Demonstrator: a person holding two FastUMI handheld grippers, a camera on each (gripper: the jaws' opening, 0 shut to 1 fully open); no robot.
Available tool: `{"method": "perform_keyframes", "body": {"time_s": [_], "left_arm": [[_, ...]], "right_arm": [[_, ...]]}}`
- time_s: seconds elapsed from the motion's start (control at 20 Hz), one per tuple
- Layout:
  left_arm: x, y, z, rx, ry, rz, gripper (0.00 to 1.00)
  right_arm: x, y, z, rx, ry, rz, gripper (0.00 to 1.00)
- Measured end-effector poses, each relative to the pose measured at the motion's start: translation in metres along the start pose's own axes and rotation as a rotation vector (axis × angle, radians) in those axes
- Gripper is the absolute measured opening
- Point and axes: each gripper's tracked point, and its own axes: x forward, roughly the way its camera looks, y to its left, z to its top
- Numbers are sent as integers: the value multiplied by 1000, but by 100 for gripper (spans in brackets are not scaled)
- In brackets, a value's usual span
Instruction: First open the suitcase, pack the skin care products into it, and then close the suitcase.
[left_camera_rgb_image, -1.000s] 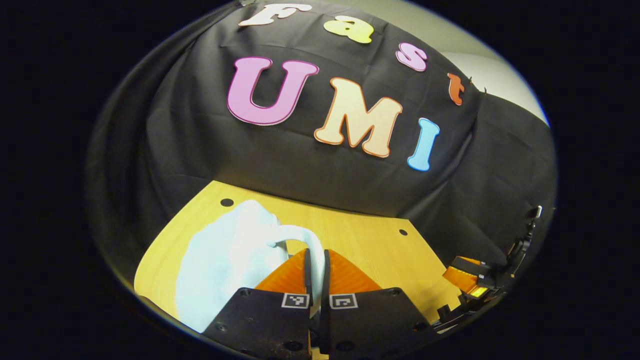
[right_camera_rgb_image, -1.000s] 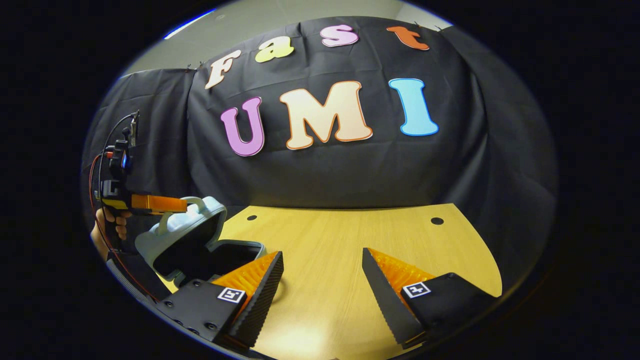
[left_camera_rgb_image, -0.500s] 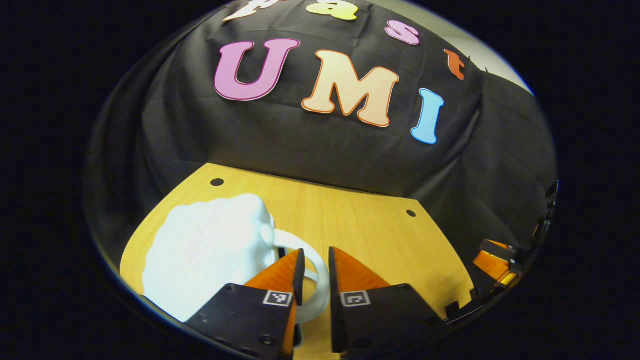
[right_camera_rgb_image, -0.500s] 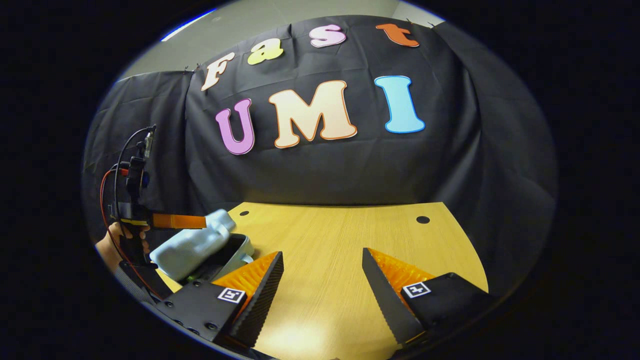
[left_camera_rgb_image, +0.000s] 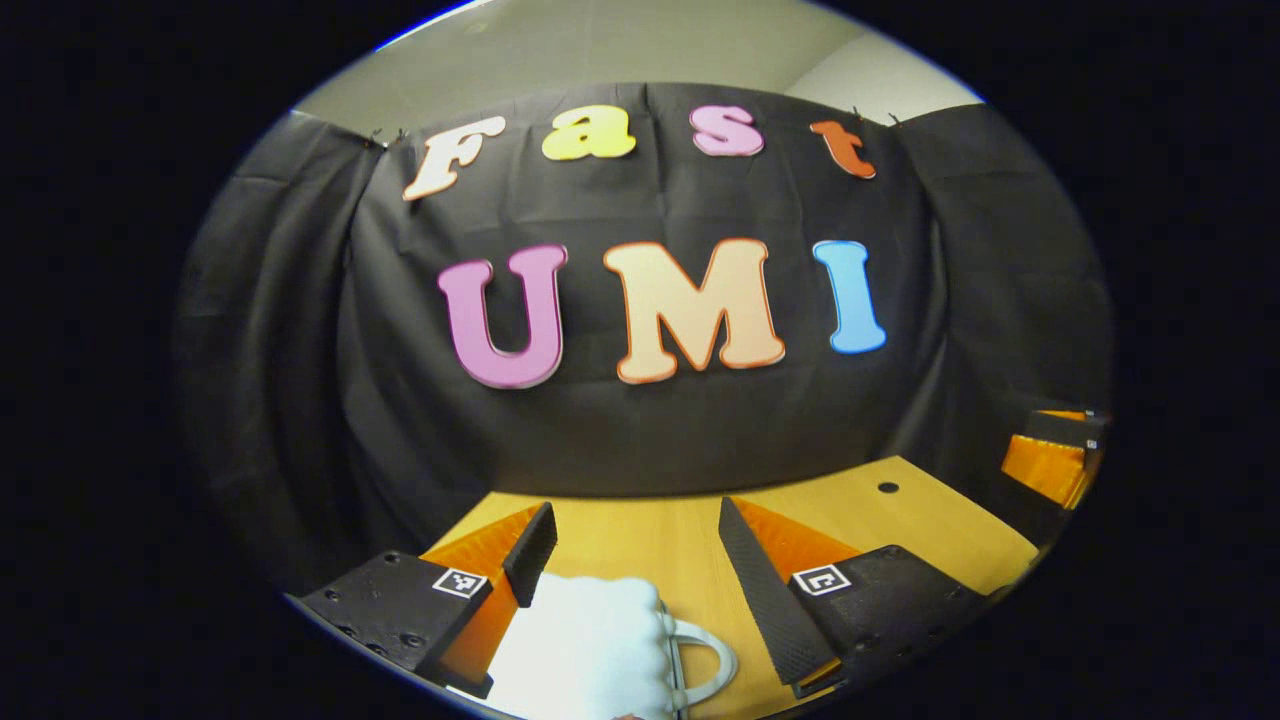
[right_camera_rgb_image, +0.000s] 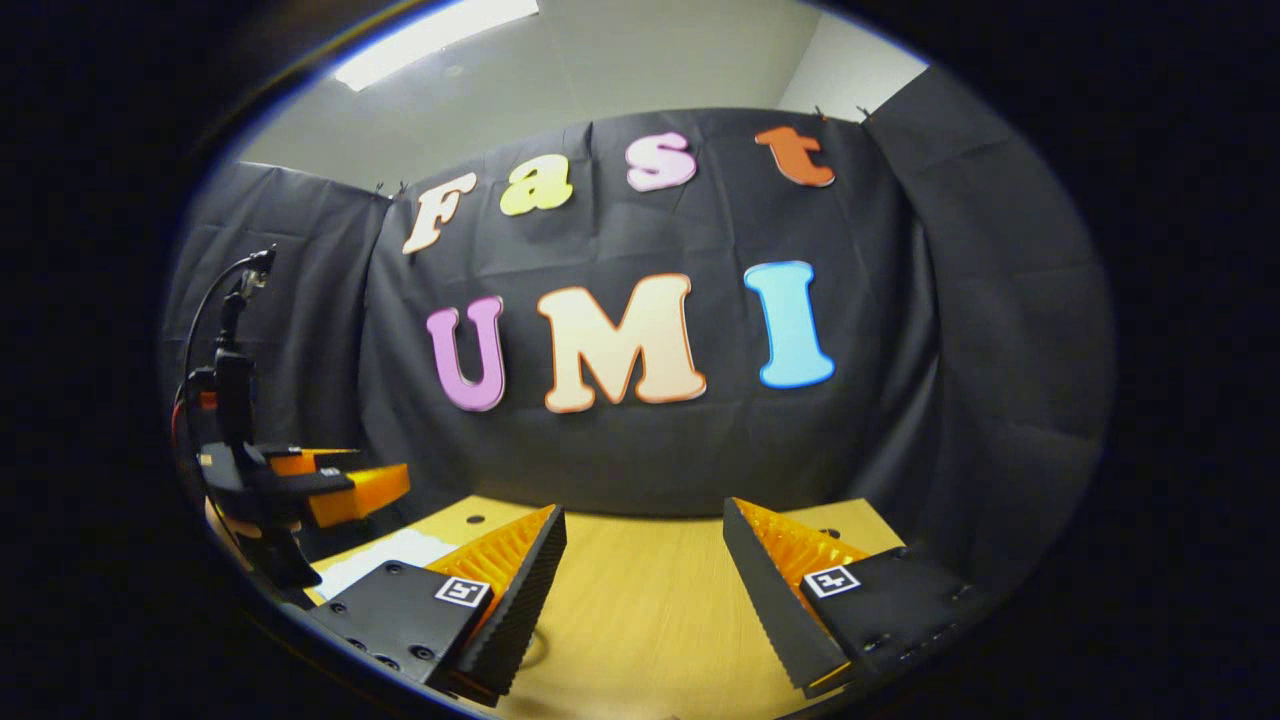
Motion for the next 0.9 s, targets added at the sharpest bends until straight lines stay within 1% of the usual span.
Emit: {"method": "perform_keyframes", "body": {"time_s": [0.15, 0.2, 0.25, 0.4, 0.5, 0.55, 0.65, 0.85, 0.9], "left_arm": [[-5, -24, 10, -12, -17, -92, 95], [-6, -29, 11, -10, -22, -111, 95], [-6, -31, 13, -5, -27, -126, 95], [-12, -42, 15, 9, -39, -175, 96], [-16, -46, 17, 11, -52, -196, 95], [-18, -46, 20, 7, -59, -202, 95], [-23, -46, 23, -8, -72, -209, 95], [-28, -44, 19, -10, -55, -205, 95], [-30, -42, 19, -10, -55, -206, 95]], "right_arm": [[-9, 17, 42, -32, -130, -29, 97], [-16, 22, 51, -45, -160, -32, 97], [-21, 29, 56, -58, -182, -38, 97], [-33, 37, 61, -104, -198, -63, 97], [-40, 38, 67, -106, -209, -82, 97], [-44, 37, 70, -101, -218, -90, 95], [-51, 38, 75, -98, -228, -99, 94], [-59, 41, 82, -94, -246, -106, 94], [-59, 44, 83, -89, -247, -99, 97]]}}
